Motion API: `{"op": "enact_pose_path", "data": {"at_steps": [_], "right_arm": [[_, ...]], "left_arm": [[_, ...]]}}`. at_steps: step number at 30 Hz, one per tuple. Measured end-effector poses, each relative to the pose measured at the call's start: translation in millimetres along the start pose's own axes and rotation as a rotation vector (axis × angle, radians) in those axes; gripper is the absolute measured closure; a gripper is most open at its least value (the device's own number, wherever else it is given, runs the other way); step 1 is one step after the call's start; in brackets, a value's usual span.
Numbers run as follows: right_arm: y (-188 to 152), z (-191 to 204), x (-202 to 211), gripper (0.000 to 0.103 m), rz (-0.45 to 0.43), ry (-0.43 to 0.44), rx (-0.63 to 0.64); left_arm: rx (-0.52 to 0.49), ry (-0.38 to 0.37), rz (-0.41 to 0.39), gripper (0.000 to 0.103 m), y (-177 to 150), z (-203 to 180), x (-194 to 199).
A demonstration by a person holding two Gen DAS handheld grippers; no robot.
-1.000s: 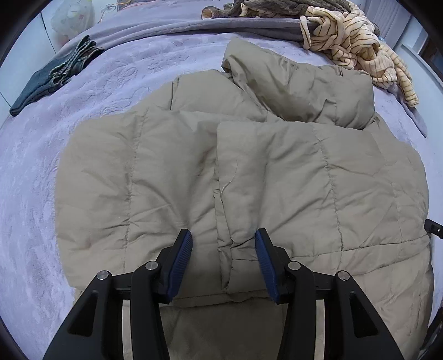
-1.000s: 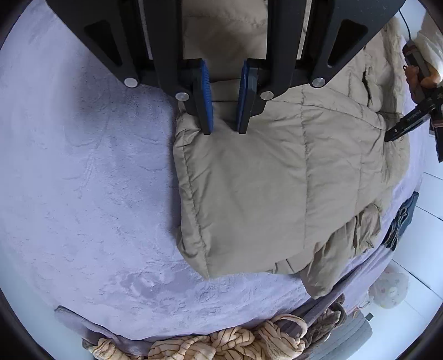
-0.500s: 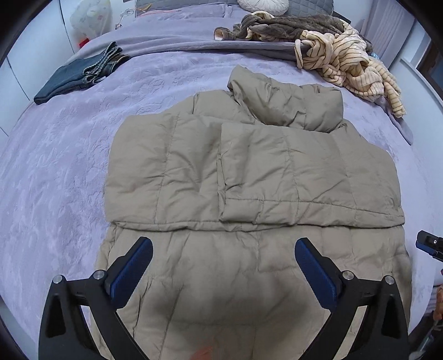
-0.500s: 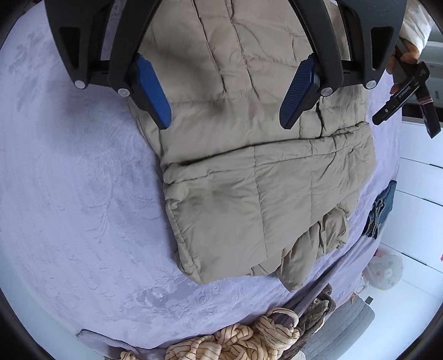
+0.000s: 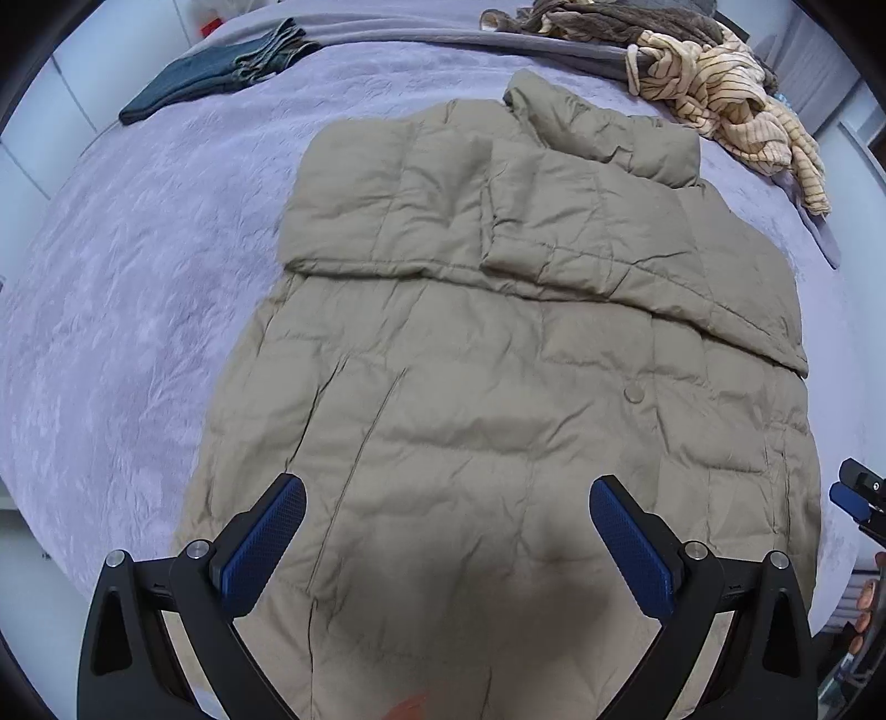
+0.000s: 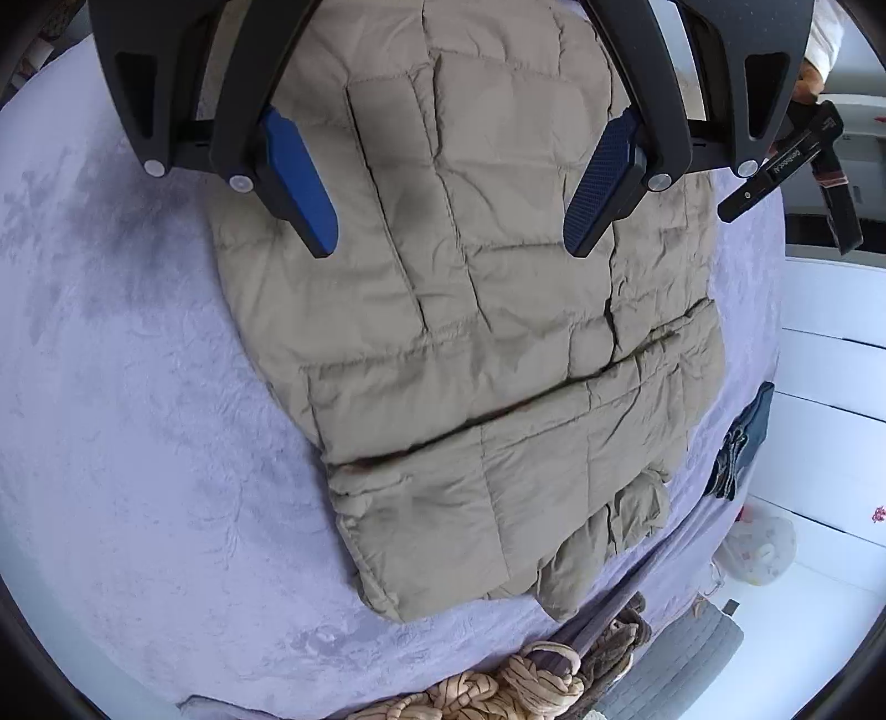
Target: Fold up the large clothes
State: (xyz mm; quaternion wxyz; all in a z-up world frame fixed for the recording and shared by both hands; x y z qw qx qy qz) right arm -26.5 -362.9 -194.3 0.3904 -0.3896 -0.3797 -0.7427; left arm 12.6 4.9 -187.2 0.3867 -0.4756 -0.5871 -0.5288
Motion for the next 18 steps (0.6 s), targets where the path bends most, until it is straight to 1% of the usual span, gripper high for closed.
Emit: {"op": "enact_pose_path", "data": {"at_steps": [3,5,8,11,15,18], "right_arm": [[-13.8,-2.1,-0.3,0.017,0.014,0.016,-0.019],[-22.5,-4.8,1.9,0.017,0.011,0.019,-0.036],[-39.5,-11.1,3.0,0.017,0.021,0.044,-0.088],[-60.5,-19.7,1.8,0.017,0.033,0.06,-0.138],[-95.1,-29.1,2.5,0.017,0.021,0.048,-0.203],[-120.9,-34.1,7.5,0.017,0.008,0.079,-0.266]], "left_arm": [[0.038,0.004,0.03,0.0,-18.7,15.8,-1.2],[0.05,-0.027,0.059,0.0,-31.7,23.2,-1.7],[0.049,-0.039,0.061,0.0,-47.6,32.8,3.3],[0.058,-0.073,0.058,0.0,-62.5,43.3,6.2],[0.076,-0.126,0.064,0.0,-81.2,58.7,1.1],[0.084,-0.17,0.075,0.0,-98.8,69.5,1.2]]}}
Point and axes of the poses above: each gripper's, at about its wrist camera, not at the fingertips, and x roughly against the way its jaws point, z to its left, y to its top, the point moved 6 cm from there along -x, roughly the way its jaws point, and after that the axes turned 1 degree about z, right-handed, at the moved point
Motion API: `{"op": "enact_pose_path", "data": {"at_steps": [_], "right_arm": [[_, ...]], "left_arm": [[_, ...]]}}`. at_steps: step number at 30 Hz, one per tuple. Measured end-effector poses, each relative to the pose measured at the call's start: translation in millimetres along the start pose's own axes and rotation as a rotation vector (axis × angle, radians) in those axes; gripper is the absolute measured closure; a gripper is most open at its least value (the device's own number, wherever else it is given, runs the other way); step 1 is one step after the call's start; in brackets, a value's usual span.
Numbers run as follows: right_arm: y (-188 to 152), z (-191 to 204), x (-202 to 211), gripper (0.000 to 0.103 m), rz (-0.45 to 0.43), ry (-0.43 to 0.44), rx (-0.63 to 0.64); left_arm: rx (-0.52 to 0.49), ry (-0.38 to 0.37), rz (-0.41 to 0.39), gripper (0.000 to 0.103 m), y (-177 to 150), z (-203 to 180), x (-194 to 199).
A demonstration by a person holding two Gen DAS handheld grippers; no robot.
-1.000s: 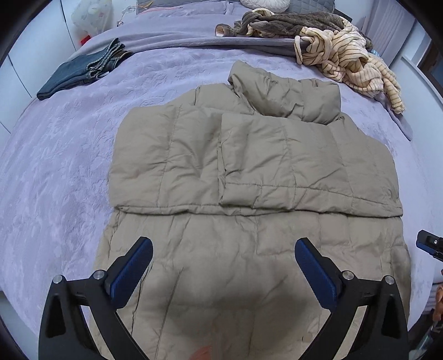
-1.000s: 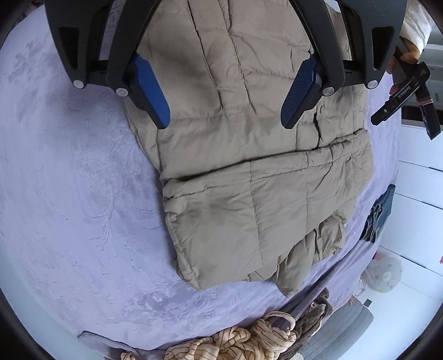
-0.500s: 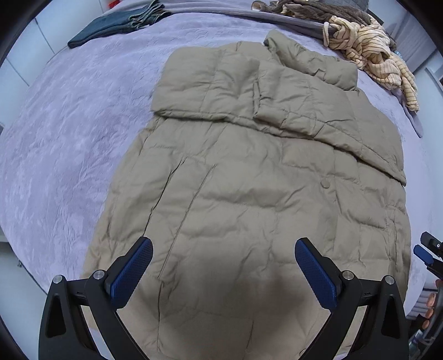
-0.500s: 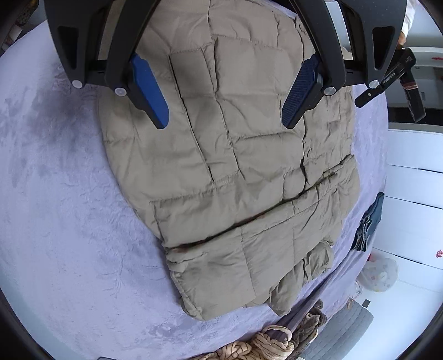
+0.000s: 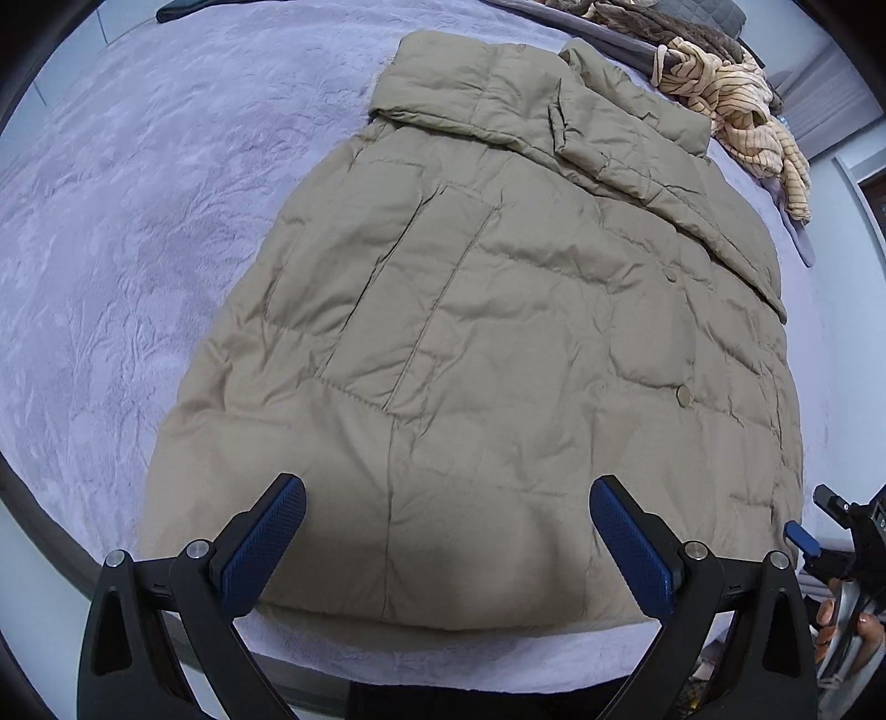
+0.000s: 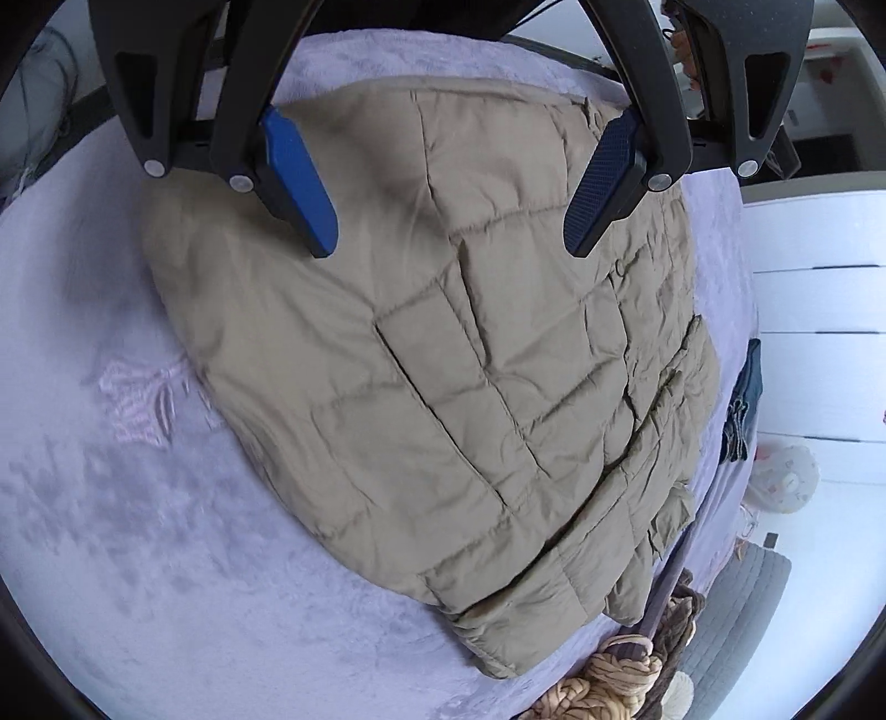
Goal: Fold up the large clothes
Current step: 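Grasp the jacket hem with both grippers and lift it toward the collar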
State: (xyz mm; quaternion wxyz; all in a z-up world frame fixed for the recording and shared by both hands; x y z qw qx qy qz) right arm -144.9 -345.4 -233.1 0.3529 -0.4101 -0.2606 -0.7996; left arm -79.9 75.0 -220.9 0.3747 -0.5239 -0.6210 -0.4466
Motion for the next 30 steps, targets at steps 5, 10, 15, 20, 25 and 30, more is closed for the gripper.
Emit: {"op": "enact_pose_path", "data": {"at_steps": [5,10,15,20,25,30], "right_arm": [[-33.9,-25.6,9.9,0.017,-0.042,0.008,-0.108],[-52.6,-38.8,-0.8,0.017,-0.016,0.038,-0.202],[-57.7,-42.1,-14.2,0.017,-0.017,0.116,-0.294],[-46.8,-33.8,-18.1,0.017,-0.043,0.253,-0.374],[-38.9,-28.9,-20.2,0.017,-0.038,0.327,-0.423],[-35.3,-31.9,-18.3,0.051,-0.031,0.35,-0.448]], "left_arm": [[-0.007,-0.056,0.011,0.0,-28.1,23.8,9.0],[0.025,-0.124,0.044,0.0,-45.9,44.5,16.7],[0.064,-0.195,0.111,0.0,-56.6,53.1,5.0],[0.165,-0.245,0.079,0.0,-44.0,50.7,-12.8],[0.223,-0.266,0.034,0.045,-22.1,48.9,-20.6],[0.146,-0.291,-0.011,0.086,-5.5,38.0,-7.3]]}}
Point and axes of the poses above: each gripper's, at about its wrist camera, not at the fingertips, and x roughly against the way its jaws point, z to its left, y to its top, the point moved 6 cm from there along -x, roughly the way its jaws point, and after that the axes turned 1 degree about z, right-handed, at the moved point
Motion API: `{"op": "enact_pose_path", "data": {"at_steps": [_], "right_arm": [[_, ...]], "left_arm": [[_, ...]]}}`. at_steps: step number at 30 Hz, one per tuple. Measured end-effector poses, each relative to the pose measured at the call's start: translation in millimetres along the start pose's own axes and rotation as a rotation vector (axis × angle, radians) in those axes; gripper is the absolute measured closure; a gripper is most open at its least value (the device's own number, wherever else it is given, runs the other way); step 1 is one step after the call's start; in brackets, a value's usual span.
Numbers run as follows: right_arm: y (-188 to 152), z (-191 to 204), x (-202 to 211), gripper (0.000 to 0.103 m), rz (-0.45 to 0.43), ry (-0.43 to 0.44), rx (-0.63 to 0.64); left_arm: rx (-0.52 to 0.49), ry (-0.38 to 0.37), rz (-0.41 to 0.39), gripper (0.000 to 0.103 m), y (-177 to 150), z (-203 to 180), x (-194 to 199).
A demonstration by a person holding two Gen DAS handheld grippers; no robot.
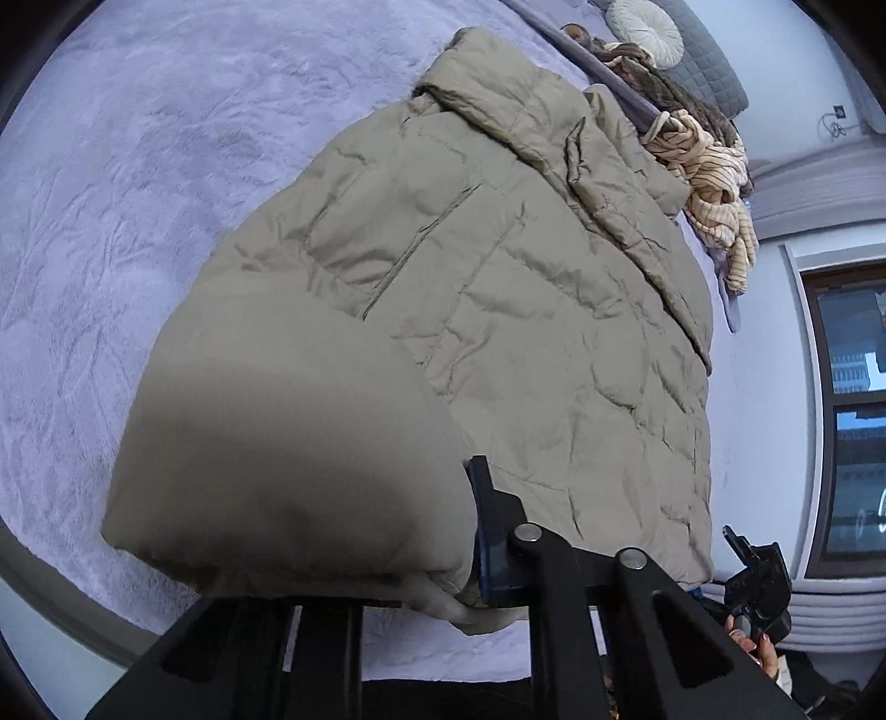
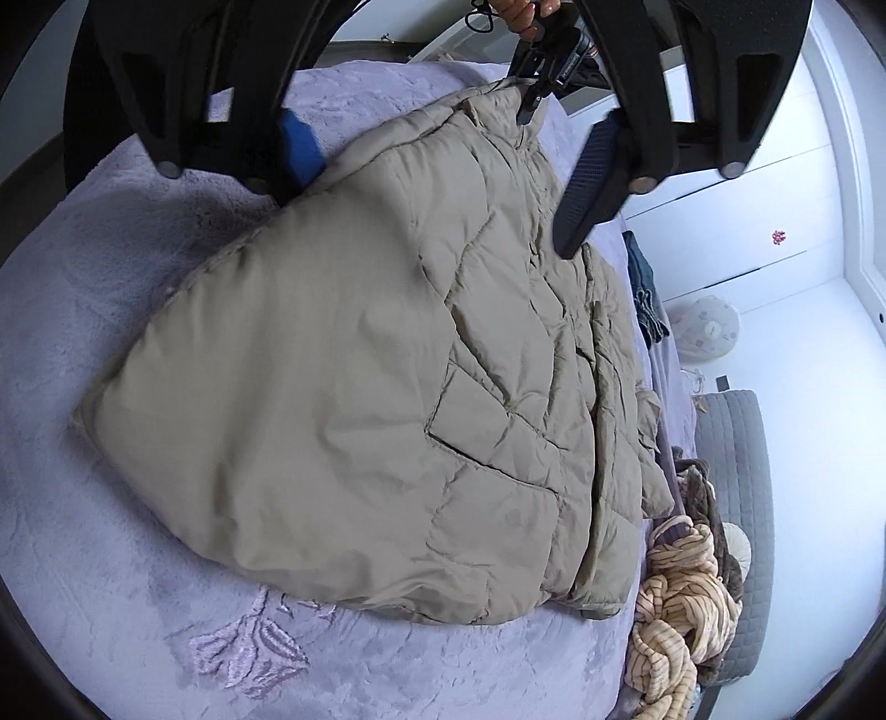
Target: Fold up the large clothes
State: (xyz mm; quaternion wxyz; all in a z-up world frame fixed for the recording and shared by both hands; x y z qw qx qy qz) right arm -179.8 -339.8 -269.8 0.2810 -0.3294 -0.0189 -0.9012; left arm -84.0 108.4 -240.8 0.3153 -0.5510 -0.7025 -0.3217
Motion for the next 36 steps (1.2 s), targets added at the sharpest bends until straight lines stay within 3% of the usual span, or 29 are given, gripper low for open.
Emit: {"op": "enact_pose_path", "data": {"at_steps": [1,2,3,7,13,21,25,31,36], "right_arm": [[1.2,-0.4,-1.4,0.079,0.007,-0.004,-0.007],[2.6,-2.2,-1.3,0.09,0.013,-0.011,-0.012],[4.0,-2.5,-1.9,0.093,0.016,-0.019,-0.015],[8.2,13.8,-1.0,0.095,0.014,-0.019,0.043],[25.5,70.8,5.5,0.095,-0.003,0.006,0.183],[72.0,182.7,10.6,0.095,-0.032,0.012,0.461],[105.8,243.8,1.1,0.095,-0.025,0.017,0.572],[163.1,318.8,-44.0,0.095,-0.028,-0.054,0.691],[206.3,332.0,-102.3,0.095,-0.027,-0.135,0.699]], "left_arm": [[-0.019,0.002,-0.012,0.088,2.8,-4.5,4.2],[-0.034,0.002,-0.021,0.091,5.2,-8.2,8.2],[-0.047,0.002,-0.028,0.091,7.7,-12.7,11.3],[-0.091,0.005,-0.066,0.091,20.6,-29.2,27.2],[-0.15,-0.02,-0.151,0.091,56.1,-60.4,56.0],[-0.208,-0.04,-0.331,0.091,141.3,-127.3,91.2],[-0.241,0.004,-0.4,0.091,192.5,-161.1,94.5],[-0.193,0.058,-0.449,0.091,269.0,-184.3,70.6],[-0.196,0.161,-0.391,0.091,327.5,-173.4,9.6]]}}
Point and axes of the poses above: each gripper's, at about its wrist camera, not at the fingertips, and x roughly against the way its jaws point, z to its left, y to its top, the point moved 6 cm from there along -x, roughly the way its jaws point, and after that the axes turned 1 degree about z, right-handed, at the moved point
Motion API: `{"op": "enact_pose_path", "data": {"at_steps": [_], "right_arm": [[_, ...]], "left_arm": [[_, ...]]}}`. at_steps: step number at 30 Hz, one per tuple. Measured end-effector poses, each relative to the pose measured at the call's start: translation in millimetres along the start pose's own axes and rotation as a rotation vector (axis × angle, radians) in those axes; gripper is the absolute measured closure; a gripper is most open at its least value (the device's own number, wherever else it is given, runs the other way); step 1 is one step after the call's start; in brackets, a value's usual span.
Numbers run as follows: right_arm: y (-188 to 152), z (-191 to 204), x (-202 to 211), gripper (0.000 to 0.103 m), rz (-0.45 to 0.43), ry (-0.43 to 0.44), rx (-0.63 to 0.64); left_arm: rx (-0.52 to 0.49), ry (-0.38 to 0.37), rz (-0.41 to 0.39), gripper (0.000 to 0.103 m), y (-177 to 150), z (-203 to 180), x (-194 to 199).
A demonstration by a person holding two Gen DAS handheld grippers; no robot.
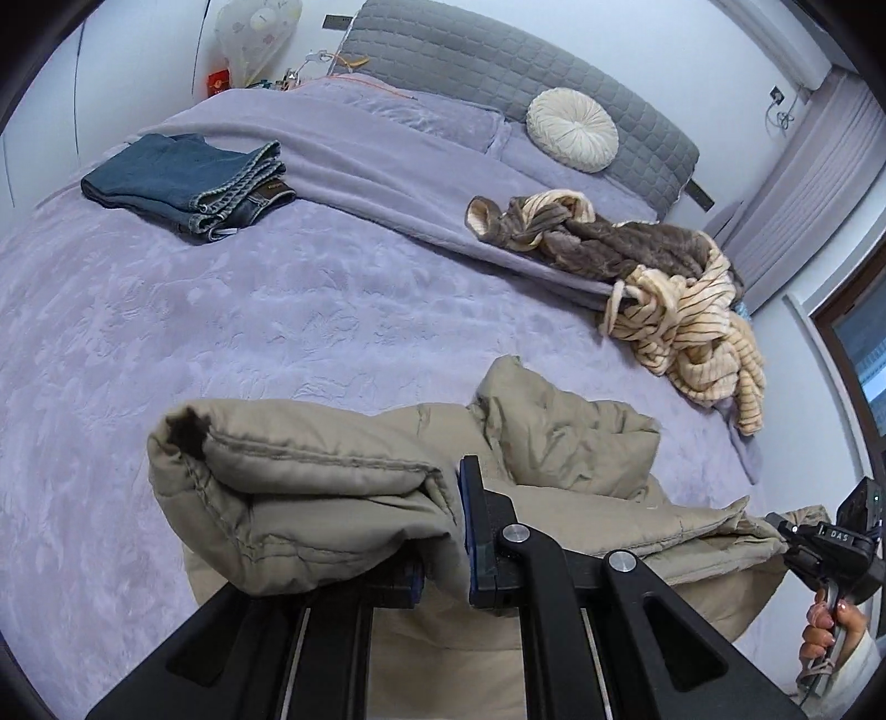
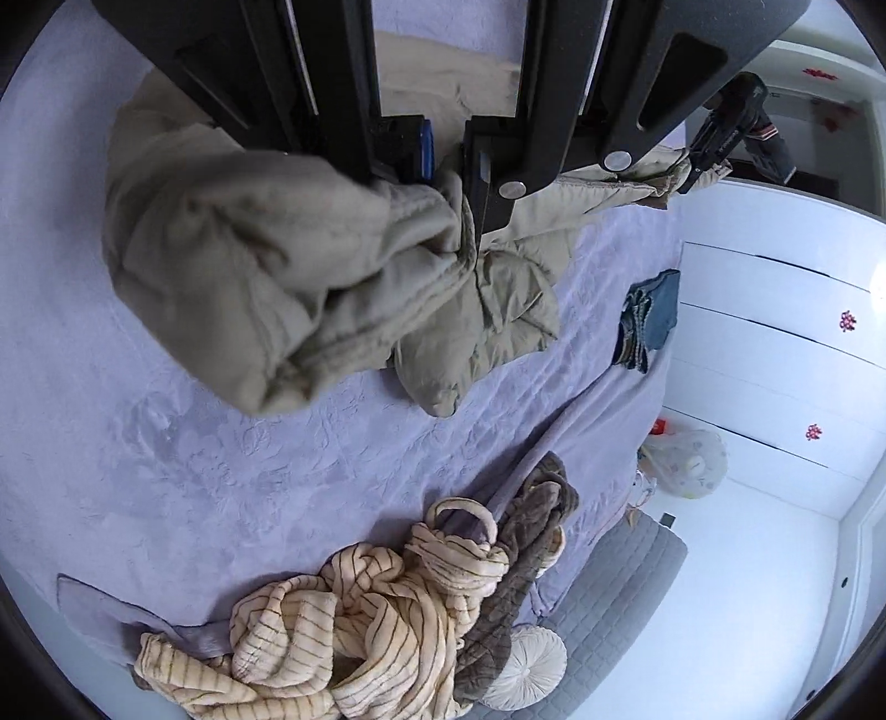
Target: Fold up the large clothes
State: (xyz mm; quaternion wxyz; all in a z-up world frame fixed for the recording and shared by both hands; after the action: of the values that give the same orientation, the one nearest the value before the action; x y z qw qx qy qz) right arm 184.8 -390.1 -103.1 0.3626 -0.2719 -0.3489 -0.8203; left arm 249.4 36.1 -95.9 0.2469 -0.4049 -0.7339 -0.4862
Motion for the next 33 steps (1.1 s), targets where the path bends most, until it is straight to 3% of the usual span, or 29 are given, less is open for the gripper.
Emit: {"op": "enact_pose_path", "data": {"at_steps": [6,11,17,18,19,21,23,24,25,26,27,28,29,30,33], "right_arm": [[27.4,-36.4,-79.1,0.095,0.016,-0.067,-0.069],[34.8,-68.0,-132.1,0.095,0.034,-0.093,-0.109],[37.9,-70.9,-138.2,0.091,0.052,-0.075,-0.124],[38.5,-68.5,-134.0,0.08,0.058,-0.076,-0.116],[38.9,-64.0,-128.2,0.051,0.062,-0.075,-0.1],[39.7,-48.8,-111.7,0.02,0.041,-0.057,-0.042],[38.5,-32.5,-95.3,0.021,0.01,-0.065,0.037],[35.5,-24.9,-89.9,0.026,0.008,-0.066,0.073],[29.8,-16.5,-85.8,0.055,0.006,-0.068,0.112],[24.3,-10.1,-87.5,0.077,0.017,-0.07,0.144],[15.1,-3.6,-93.7,0.099,0.048,-0.074,0.181],[5.7,1.7,-101.0,0.099,0.071,-0.074,0.215],[-4.3,7.8,-111.1,0.099,0.094,-0.076,0.264],[-13.0,12.1,-122.9,0.099,0.116,-0.098,0.313],[-21.3,16.3,-156.8,0.099,0.129,-0.151,0.395]], "left_arm": [[-0.027,0.107,0.097,0.091,2.2,19.1,-100.8],[-0.043,0.146,0.139,0.091,-2.6,30.5,-167.2],[-0.088,0.166,0.137,0.089,-0.8,24.2,-169.0],[-0.104,0.149,0.125,0.078,0.2,21.6,-160.8],[-0.115,0.131,0.111,0.048,1.8,19.6,-151.7],[-0.135,0.157,0.021,0.002,7.1,18.9,-124.1],[-0.168,0.161,-0.034,0.001,11.3,14.7,-101.7],[-0.17,0.148,-0.029,0.001,11.8,12.2,-96.6],[-0.167,0.127,-0.023,0.006,11.5,9.1,-93.4],[-0.168,0.1,-0.015,0.014,9.1,4.3,-92.1],[-0.182,0.059,0.018,0.037,3.5,-4.7,-96.0],[-0.197,0.011,0.055,0.056,-2.3,-14.1,-102.5],[-0.217,-0.035,0.081,0.064,-10.1,-25.0,-109.6],[-0.243,-0.051,0.097,0.07,-17.3,-34.3,-116.8],[-0.296,-0.029,0.102,0.07,-31.7,-58.0,-146.3]]}}
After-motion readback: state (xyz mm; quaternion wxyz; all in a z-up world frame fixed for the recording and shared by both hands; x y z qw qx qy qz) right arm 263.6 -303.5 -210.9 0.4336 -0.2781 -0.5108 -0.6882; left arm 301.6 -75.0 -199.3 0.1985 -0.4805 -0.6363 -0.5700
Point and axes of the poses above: each gripper's, at about its wrist camera, not at the fingertips, and x roughly against the way its jaws point, z to its left, y to its top, the point moved 6 cm from there along -x, roughly the way its jaws point, and after that the axes turned 1 degree about z, right-handed, at the moved point
